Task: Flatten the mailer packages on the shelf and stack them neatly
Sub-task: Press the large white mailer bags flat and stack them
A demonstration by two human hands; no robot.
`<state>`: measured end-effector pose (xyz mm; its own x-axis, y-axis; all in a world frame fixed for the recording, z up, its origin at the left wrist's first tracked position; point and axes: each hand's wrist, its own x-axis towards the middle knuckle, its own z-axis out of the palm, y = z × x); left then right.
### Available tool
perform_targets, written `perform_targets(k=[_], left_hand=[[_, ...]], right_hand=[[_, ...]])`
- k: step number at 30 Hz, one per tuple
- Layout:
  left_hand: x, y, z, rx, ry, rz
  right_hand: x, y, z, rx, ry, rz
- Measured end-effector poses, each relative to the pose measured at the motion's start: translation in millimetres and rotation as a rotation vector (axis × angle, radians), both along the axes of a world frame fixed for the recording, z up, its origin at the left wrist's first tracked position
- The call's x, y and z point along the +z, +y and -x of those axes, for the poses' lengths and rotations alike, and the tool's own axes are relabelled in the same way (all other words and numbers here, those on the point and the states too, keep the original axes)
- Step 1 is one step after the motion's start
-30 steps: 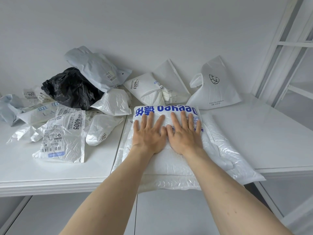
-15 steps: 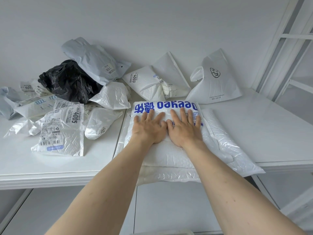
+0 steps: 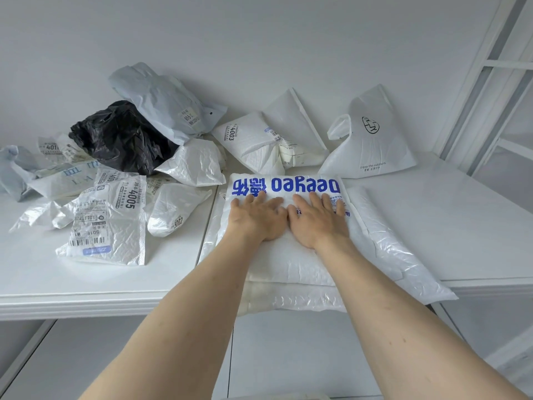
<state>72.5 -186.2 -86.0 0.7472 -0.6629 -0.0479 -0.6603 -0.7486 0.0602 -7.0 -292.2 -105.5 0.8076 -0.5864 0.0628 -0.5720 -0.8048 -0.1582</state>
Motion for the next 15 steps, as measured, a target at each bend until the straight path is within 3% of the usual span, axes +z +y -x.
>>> perform_targets(k=[15], left_hand=[[-2.4,1.5,0.4,-0.002,0.047,-0.004]], right_hand=[[3.2,-0.6,-1.7,0.005,0.129,-0.028]])
